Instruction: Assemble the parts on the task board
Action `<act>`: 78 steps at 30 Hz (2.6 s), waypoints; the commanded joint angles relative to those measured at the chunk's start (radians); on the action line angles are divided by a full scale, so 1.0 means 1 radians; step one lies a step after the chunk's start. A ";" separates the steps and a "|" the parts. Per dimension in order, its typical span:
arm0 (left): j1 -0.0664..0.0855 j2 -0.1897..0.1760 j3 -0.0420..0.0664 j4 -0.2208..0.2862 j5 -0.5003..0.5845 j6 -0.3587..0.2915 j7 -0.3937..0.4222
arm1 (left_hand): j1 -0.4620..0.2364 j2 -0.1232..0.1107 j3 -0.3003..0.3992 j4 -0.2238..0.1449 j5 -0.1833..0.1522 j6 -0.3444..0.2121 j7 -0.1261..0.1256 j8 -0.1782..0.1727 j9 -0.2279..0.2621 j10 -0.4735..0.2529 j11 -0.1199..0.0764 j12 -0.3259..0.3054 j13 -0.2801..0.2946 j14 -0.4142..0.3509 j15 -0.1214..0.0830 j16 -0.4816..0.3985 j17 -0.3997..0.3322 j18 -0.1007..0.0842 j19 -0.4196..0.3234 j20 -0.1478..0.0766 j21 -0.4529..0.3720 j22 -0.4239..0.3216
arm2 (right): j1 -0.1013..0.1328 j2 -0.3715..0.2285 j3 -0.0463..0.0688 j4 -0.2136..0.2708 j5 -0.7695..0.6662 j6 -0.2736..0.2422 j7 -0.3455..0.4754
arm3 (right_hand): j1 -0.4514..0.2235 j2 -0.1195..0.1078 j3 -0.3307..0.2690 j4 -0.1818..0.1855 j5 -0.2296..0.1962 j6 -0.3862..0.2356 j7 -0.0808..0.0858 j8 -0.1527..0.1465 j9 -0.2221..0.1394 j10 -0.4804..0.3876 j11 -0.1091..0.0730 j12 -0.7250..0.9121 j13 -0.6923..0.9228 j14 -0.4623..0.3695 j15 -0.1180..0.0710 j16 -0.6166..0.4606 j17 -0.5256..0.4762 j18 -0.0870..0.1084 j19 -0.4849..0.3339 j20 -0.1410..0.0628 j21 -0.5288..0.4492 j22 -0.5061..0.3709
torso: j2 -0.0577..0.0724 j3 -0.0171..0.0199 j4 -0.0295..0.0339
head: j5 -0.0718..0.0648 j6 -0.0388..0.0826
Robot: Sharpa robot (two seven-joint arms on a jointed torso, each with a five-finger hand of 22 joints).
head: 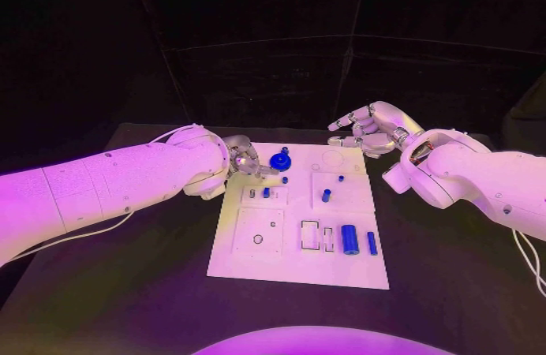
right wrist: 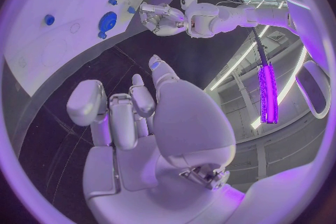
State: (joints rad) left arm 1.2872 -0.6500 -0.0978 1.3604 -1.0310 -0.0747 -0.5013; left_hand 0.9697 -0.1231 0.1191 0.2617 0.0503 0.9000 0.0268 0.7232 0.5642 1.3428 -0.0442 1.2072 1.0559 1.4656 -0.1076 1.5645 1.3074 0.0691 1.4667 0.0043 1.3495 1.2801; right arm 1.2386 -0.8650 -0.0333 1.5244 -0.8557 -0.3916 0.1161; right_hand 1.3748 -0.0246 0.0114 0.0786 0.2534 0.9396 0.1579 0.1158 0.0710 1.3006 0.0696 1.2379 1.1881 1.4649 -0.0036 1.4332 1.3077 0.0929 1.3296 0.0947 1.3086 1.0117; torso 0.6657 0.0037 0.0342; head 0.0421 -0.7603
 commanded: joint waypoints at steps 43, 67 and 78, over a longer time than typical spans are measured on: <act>0.043 0.221 -0.002 -0.463 0.009 0.345 -0.020 | 0.128 0.081 -0.131 0.010 -0.003 -0.020 0.033 -0.095 -0.083 -0.037 0.030 -0.024 -0.034 0.105 0.029 0.006 0.263 0.001 0.002 0.024 -0.026 -0.017 | 0.002 0.022 0.000 -0.018 0.004 0.010 0.010 | -0.009 0.003 -0.005 0.001 -0.003 -0.008 0.000 0.002 -0.002 -0.006 0.000 -0.001 0.000 0.054 -0.006 -0.004 0.038 0.012 -0.005 0.001 -0.004 0.000 | 0.005 0.0011 -0.0040 | 0.003 -0.004; 0.037 0.230 -0.002 -0.472 0.009 0.356 -0.011 | 0.196 0.121 -0.140 -0.022 -0.002 -0.011 0.030 -0.088 -0.086 -0.036 0.027 -0.022 -0.033 0.105 0.027 0.006 0.263 0.000 0.002 0.022 -0.025 -0.013 | 0.002 0.026 0.000 -0.021 0.004 0.012 0.010 | -0.007 0.004 -0.005 0.000 -0.001 -0.008 0.000 0.002 -0.002 -0.005 0.000 0.000 0.001 0.054 -0.006 -0.004 0.039 0.012 -0.004 0.001 -0.004 0.000 | 0.005 0.0011 -0.0030 | 0.003 -0.010; 0.037 0.232 -0.002 -0.472 0.009 0.361 -0.007 | 0.206 0.125 -0.141 -0.029 -0.002 -0.009 0.030 -0.087 -0.087 -0.035 0.027 -0.021 -0.032 0.105 0.027 0.006 0.263 0.000 0.003 0.022 -0.024 -0.011 | 0.002 0.028 0.000 -0.023 0.004 0.013 0.011 | -0.007 0.004 -0.005 0.000 -0.001 -0.008 0.000 0.002 -0.002 -0.005 0.000 0.000 0.001 0.054 -0.006 -0.004 0.039 0.012 -0.004 0.001 -0.004 0.000 | 0.005 0.0019 -0.0036 | 0.006 -0.013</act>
State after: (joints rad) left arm 1.3225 -0.4193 -0.1006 0.8884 -1.0227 0.2725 -0.5151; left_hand 1.1647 0.0011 -0.0229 0.2384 0.0502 0.8829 0.0553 0.6324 0.4784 1.3042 -0.0160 1.1810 1.0226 1.4652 -0.0819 1.5645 1.3074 0.0692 1.4676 0.0250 1.3209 1.2678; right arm 1.2385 -0.8385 -0.0333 1.5008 -0.8547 -0.3844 0.1175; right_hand 1.3750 -0.0247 0.0115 0.0786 0.2534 0.9396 0.1579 0.1158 0.0706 1.3006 0.0696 1.2379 1.1885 1.4649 -0.0035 1.4336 1.3073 0.0928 1.3297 0.0946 1.3087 1.0121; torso 0.6703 0.0055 0.0311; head 0.0471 -0.7725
